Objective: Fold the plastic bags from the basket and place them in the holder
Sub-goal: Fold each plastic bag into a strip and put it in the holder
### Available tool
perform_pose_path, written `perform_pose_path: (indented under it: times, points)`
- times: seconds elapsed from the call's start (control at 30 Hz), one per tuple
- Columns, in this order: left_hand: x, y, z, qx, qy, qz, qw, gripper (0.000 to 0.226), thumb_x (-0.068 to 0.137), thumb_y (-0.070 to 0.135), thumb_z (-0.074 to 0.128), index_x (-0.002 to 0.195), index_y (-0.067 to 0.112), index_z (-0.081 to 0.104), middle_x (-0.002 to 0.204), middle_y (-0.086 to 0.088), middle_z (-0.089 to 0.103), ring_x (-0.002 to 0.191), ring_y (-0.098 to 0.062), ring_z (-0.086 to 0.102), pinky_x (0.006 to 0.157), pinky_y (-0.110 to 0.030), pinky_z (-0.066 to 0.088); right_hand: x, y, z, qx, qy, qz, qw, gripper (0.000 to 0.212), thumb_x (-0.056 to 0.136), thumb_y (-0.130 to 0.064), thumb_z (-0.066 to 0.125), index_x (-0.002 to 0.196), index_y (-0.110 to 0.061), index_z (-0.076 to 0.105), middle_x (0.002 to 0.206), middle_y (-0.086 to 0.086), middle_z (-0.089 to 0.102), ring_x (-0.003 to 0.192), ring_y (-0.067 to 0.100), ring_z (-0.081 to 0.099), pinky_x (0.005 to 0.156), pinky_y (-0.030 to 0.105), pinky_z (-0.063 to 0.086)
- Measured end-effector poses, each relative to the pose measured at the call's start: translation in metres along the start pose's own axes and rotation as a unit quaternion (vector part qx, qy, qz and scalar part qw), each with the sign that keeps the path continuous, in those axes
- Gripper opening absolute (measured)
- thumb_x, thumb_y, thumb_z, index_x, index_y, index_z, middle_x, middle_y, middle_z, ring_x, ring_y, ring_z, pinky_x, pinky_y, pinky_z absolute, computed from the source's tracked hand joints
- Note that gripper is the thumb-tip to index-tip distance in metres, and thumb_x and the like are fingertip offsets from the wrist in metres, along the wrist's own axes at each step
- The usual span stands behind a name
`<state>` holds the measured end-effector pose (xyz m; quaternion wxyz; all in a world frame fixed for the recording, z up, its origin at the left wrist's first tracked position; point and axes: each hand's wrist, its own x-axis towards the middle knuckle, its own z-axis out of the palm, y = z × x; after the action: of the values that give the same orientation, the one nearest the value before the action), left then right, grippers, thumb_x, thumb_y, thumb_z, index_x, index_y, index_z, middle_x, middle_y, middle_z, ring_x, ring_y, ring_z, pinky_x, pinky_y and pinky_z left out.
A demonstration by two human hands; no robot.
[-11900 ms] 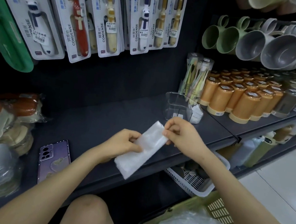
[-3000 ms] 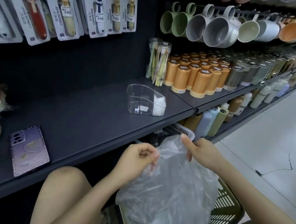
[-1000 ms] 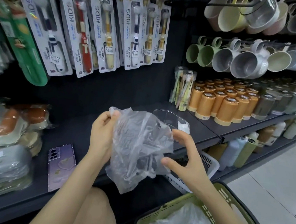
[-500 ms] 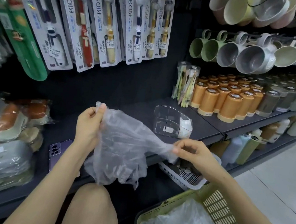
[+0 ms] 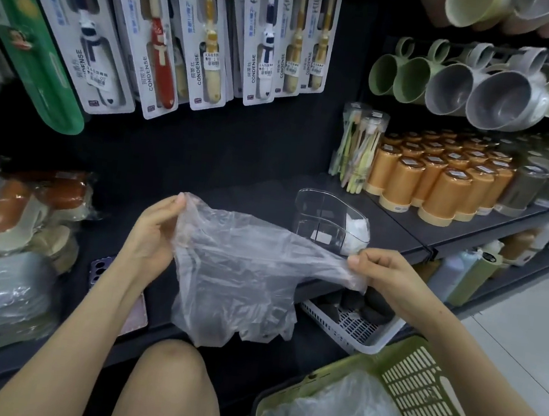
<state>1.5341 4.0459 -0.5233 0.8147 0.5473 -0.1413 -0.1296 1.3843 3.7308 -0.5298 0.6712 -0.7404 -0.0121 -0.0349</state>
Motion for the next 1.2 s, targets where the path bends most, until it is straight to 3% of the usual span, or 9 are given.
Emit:
perform_pose_path:
  times: [0.13, 0.27, 0.43, 0.63, 0.77, 0.87, 0.93, 1.07, 1.2]
  points:
    - [0.011, -0.006, -0.011, 0.006, 0.063, -0.018, 0.998, 0.023, 0.080, 0.029, 0.068, 0.091, 0.008, 0.065, 0.083, -0.004, 0.065, 0.081, -0.018, 0.061, 0.074, -0.026, 0.054, 0.010, 0.008, -0.005, 0.031, 0.045, -0.023, 0.998, 0.048, 0.058, -0.052, 0.085, 0.049, -0.016, 0.055, 0.071, 0.003, 0.061, 0.073, 0.018, 0.056, 0.076, 0.024, 0.047]
    - [0.019, -0.013, -0.012, 0.000, 0.157, -0.029, 0.987, 0.013, 0.086, 0.022, 0.067, 0.091, 0.010, 0.068, 0.088, -0.004, 0.068, 0.087, -0.018, 0.063, 0.084, -0.032, 0.052, 0.020, 0.010, -0.006, 0.121, 0.072, -0.058, 0.988, 0.040, 0.051, -0.043, 0.090, 0.052, -0.019, 0.059, 0.101, 0.003, 0.069, 0.098, 0.016, 0.062, 0.092, 0.032, 0.043]
    - [0.024, -0.018, -0.007, 0.016, 0.231, -0.021, 0.972, 0.007, 0.091, 0.014, 0.064, 0.087, 0.013, 0.069, 0.087, -0.002, 0.069, 0.081, -0.014, 0.066, 0.081, -0.030, 0.055, 0.031, 0.010, 0.004, 0.195, 0.058, -0.036, 0.978, 0.040, 0.049, -0.034, 0.091, 0.057, -0.018, 0.056, 0.071, 0.000, 0.063, 0.069, 0.015, 0.057, 0.074, 0.030, 0.043]
    - [0.037, -0.014, -0.020, 0.221, 0.248, 0.070, 0.941, 0.012, 0.097, 0.015, 0.056, 0.093, 0.014, 0.067, 0.082, 0.002, 0.067, 0.070, -0.005, 0.062, 0.067, -0.025, 0.052, 0.046, 0.010, 0.010, 0.007, 0.117, 0.024, 0.993, 0.023, 0.079, -0.024, 0.069, 0.073, -0.004, 0.060, 0.053, -0.003, 0.050, 0.049, 0.008, 0.043, 0.050, 0.016, 0.035]
    - [0.053, -0.012, -0.029, 0.355, 0.207, 0.089, 0.907, 0.016, 0.099, 0.018, 0.051, 0.085, 0.019, 0.059, 0.075, -0.004, 0.062, 0.066, -0.016, 0.057, 0.060, -0.033, 0.048, 0.061, 0.025, 0.008, -0.096, 0.152, 0.062, 0.982, 0.031, 0.087, -0.017, 0.069, 0.076, 0.012, 0.065, 0.062, 0.013, 0.058, 0.053, 0.006, 0.053, 0.062, 0.012, 0.043]
    - [0.066, -0.016, -0.027, 0.391, 0.181, 0.086, 0.898, 0.013, 0.100, 0.020, 0.048, 0.091, 0.014, 0.057, 0.079, -0.008, 0.062, 0.068, -0.019, 0.058, 0.054, -0.030, 0.049, 0.077, 0.037, 0.005, -0.180, 0.187, 0.078, 0.963, 0.032, 0.089, -0.022, 0.068, 0.068, 0.002, 0.068, 0.054, 0.009, 0.061, 0.056, 0.011, 0.057, 0.074, 0.030, 0.051]
    - [0.075, -0.019, -0.025, 0.365, 0.196, 0.050, 0.909, 0.015, 0.101, 0.022, 0.048, 0.099, 0.011, 0.057, 0.087, -0.009, 0.062, 0.073, -0.019, 0.059, 0.059, -0.031, 0.051, 0.088, 0.045, 0.003, -0.224, 0.205, 0.078, 0.950, 0.029, 0.089, -0.024, 0.067, 0.064, -0.010, 0.070, 0.050, 0.005, 0.063, 0.061, 0.018, 0.060, 0.079, 0.042, 0.054]
    - [0.088, -0.018, -0.015, 0.185, 0.174, -0.092, 0.963, 0.034, 0.103, 0.040, 0.040, 0.104, 0.011, 0.058, 0.099, -0.007, 0.066, 0.087, -0.017, 0.065, 0.071, -0.029, 0.052, 0.112, 0.051, -0.003, -0.243, 0.266, 0.069, 0.930, 0.030, 0.088, -0.026, 0.066, 0.060, -0.017, 0.070, 0.056, 0.007, 0.066, 0.067, 0.028, 0.066, 0.079, 0.046, 0.055]
    - [0.081, -0.019, -0.012, 0.271, 0.159, -0.160, 0.936, 0.047, 0.098, 0.053, 0.040, 0.108, 0.012, 0.062, 0.110, -0.012, 0.065, 0.099, -0.024, 0.063, 0.081, -0.034, 0.053, 0.132, 0.044, -0.007, -0.179, 0.306, 0.070, 0.933, 0.027, 0.088, -0.026, 0.067, 0.066, -0.012, 0.070, 0.059, 0.005, 0.065, 0.064, 0.022, 0.058, 0.067, 0.041, 0.054]
